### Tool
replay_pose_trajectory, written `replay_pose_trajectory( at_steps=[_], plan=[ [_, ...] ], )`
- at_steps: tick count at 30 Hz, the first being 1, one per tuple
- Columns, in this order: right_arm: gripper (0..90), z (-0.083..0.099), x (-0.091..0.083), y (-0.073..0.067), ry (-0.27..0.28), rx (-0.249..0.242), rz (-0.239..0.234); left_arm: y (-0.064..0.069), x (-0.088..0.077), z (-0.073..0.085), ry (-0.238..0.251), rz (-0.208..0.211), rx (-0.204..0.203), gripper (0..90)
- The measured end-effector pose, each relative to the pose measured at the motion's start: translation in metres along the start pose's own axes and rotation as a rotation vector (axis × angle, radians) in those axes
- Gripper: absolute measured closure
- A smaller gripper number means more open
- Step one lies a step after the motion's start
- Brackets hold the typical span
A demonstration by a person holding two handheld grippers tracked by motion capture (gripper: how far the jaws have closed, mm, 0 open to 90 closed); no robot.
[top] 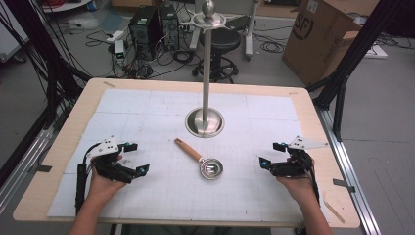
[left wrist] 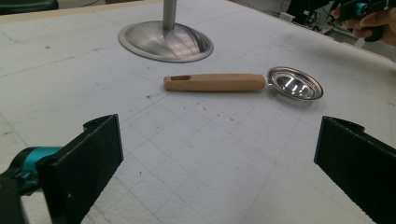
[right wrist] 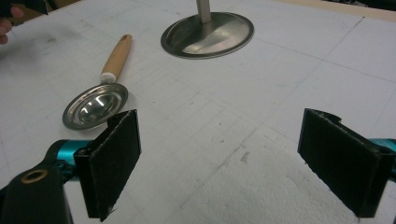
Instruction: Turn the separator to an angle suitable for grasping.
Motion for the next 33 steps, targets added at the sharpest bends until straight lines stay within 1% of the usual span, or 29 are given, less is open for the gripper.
replay_pose_trajectory(
  at_steps=[4,11,13,14,15,17,18,19,22,24,26,28,29,33],
  plan=[
    [12.1,0.001,0.001,0.0,-0.007,-0.009,0.002,0.001,0.001,0.0,-0.008,0.004,0.003,1.7],
    [12.1,-0.001,-0.001,-0.002,-0.005,-0.004,0.006,0.004,0.004,0.001,-0.018,0.016,0.011,1.8],
    [12.2,-0.002,0.0,-0.003,-0.014,-0.032,0.015,0.003,0.003,0.001,-0.022,0.015,0.017,1.7],
    [12.2,-0.003,0.0,-0.004,-0.016,-0.036,0.018,0.003,0.002,0.0,-0.02,0.01,0.017,1.7],
    [12.1,-0.005,-0.001,-0.006,-0.014,-0.042,0.022,0.003,0.0,-0.001,-0.006,0.009,0.014,1.7],
    [12.1,-0.006,-0.002,-0.008,-0.01,-0.035,0.021,0.003,-0.001,-0.002,-0.006,0.01,0.016,1.8],
    [12.1,-0.006,-0.002,-0.008,-0.01,-0.035,0.021,0.003,-0.001,-0.001,-0.011,0.01,0.021,1.8],
    [12.1,-0.007,-0.001,-0.01,-0.012,-0.041,0.023,0.002,-0.001,0.002,-0.032,0.008,0.029,1.7],
    [12.2,-0.006,0.001,-0.012,-0.019,-0.042,0.024,0.001,-0.001,0.003,-0.045,0.007,0.03,1.7],
    [12.1,-0.007,0.002,-0.013,-0.026,-0.046,0.028,0.002,-0.004,0.002,-0.043,0.009,0.036,1.7],
    [12.2,-0.009,0.002,-0.014,-0.023,-0.045,0.028,0.004,-0.006,0.001,-0.041,0.015,0.045,1.7],
    [12.3,-0.016,0.004,-0.018,-0.014,-0.05,0.025,0.004,-0.009,0.0,-0.039,0.017,0.05,1.8],
    [12.2,-0.018,0.005,-0.02,-0.013,-0.05,0.023,0.005,-0.009,-0.001,-0.033,0.02,0.046,1.7],
    [12.3,-0.025,0.009,-0.024,-0.007,-0.061,0.016,0.007,-0.012,-0.004,-0.024,0.025,0.052,1.8]
  ],
)
Point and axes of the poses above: each handheld gripper's, and its own axes: x roughly forward along the jaws, z roughly out of its underside, y roughly to its right, the point moved 9 cm from there along x, roughly forward along the jaws, and after that the axes turned 8 degrees about x, right-handed, at the moved point
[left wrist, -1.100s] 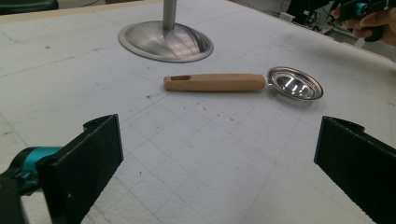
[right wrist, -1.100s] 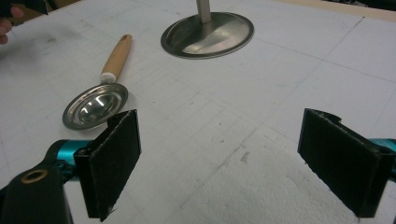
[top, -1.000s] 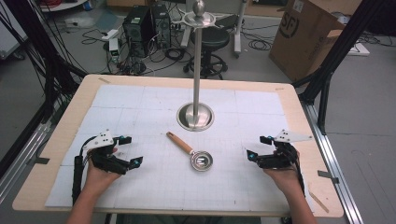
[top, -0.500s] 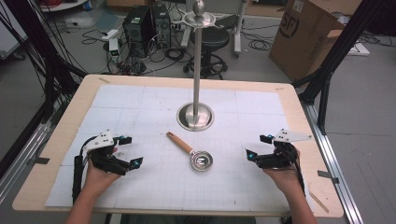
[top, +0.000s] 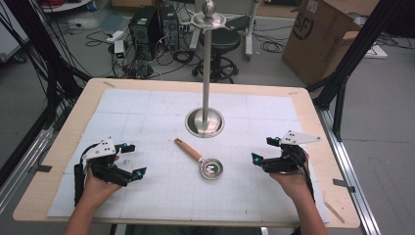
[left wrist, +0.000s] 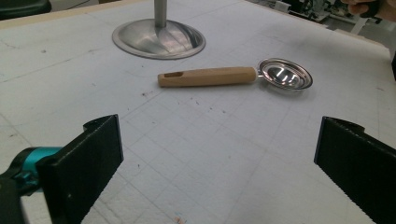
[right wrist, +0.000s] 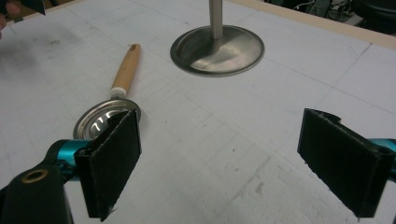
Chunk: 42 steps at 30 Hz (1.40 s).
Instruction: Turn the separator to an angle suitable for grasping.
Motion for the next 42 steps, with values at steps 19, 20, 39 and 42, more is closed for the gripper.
replay_pose_trajectory(
  at_steps=[19,20,39,42],
  plan=[
    [18.0,-0.035,0.034,-0.027,-0.069,-0.066,-0.046,0.003,0.0,-0.006,0.005,0.007,0.016,1.8],
    [20.8,-0.035,0.039,-0.028,-0.085,-0.068,-0.048,0.003,0.0,-0.006,0.006,0.006,0.016,1.8],
    [33.1,-0.045,0.079,-0.054,-0.191,-0.125,-0.115,0.001,0.001,-0.006,0.016,-0.004,0.014,1.8],
    [35.7,-0.046,0.085,-0.058,-0.209,-0.136,-0.113,0.001,0.001,-0.006,0.016,-0.005,0.014,1.8]
  ],
)
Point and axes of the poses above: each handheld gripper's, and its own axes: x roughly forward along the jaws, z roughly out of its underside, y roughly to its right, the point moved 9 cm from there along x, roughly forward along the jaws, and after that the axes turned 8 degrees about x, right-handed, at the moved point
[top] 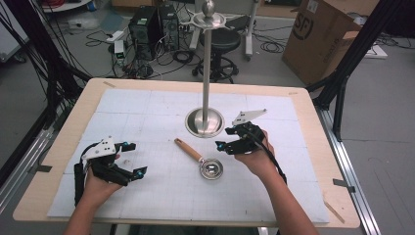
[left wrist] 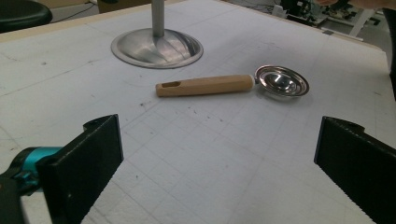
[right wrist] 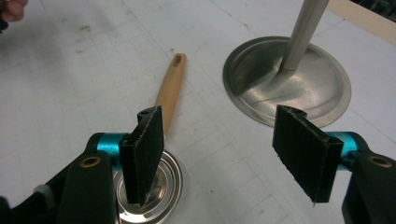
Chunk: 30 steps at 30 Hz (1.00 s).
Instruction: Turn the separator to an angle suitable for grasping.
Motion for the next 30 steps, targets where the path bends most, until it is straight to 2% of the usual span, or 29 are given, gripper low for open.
replay_pose_trajectory(
  at_steps=[9,21,30],
  plan=[
    [39.2,-0.007,0.013,-0.006,-0.039,-0.008,-0.017,-0.001,0.0,0.001,-0.003,0.001,0.001,1.8],
    [41.5,-0.003,0.035,-0.011,-0.116,-0.033,-0.019,-0.001,0.0,0.0,0.003,0.0,-0.001,1.8],
    [42.7,-0.003,0.043,-0.015,-0.158,-0.039,-0.016,-0.002,0.0,-0.001,0.007,-0.001,0.002,1.8]
  ],
)
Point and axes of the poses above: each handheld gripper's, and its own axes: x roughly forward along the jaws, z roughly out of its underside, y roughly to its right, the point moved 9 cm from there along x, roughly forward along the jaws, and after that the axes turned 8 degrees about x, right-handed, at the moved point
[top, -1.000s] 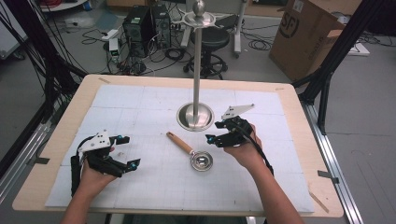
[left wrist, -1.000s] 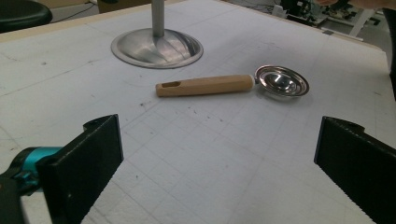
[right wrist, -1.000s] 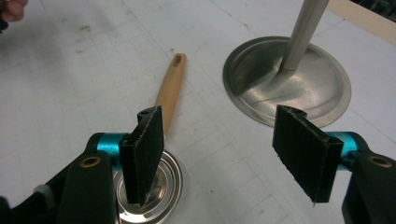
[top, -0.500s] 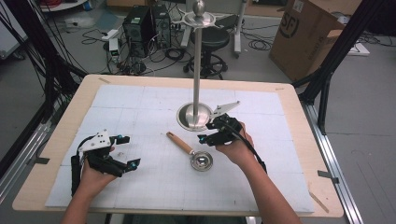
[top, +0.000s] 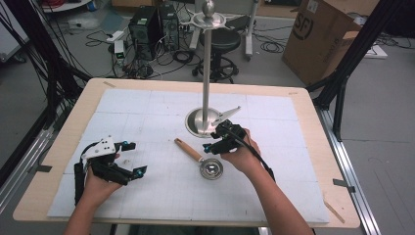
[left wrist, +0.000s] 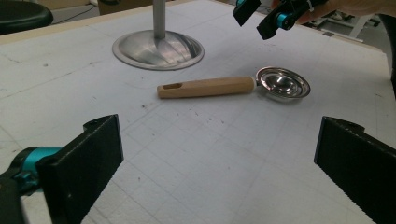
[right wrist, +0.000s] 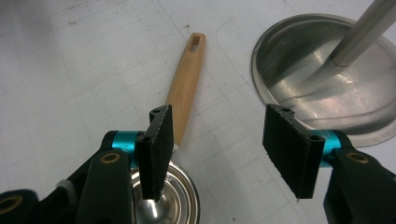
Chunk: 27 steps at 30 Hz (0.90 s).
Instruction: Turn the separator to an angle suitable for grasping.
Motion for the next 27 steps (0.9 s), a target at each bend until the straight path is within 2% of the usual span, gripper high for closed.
replay_pose_trajectory(
  at_steps=[6,9,16,21,27],
  plan=[
    [43.0,-0.003,0.01,-0.006,-0.04,-0.009,-0.002,0.001,-0.001,0.0,0.0,0.002,0.004,1.8],
    [43.0,0.001,0.021,-0.012,-0.09,-0.035,0.006,0.001,0.0,-0.001,0.0,0.005,0.005,1.8],
    [43.0,0.004,0.035,-0.02,-0.149,-0.051,0.008,0.001,0.001,0.0,-0.005,0.006,0.007,1.8],
    [43.9,0.012,0.048,-0.023,-0.218,-0.081,0.029,0.002,0.001,-0.001,-0.001,0.005,0.005,1.8],
    [47.6,0.017,0.055,-0.026,-0.259,-0.071,0.026,0.001,0.002,0.0,-0.006,0.001,0.004,1.8]
  ],
)
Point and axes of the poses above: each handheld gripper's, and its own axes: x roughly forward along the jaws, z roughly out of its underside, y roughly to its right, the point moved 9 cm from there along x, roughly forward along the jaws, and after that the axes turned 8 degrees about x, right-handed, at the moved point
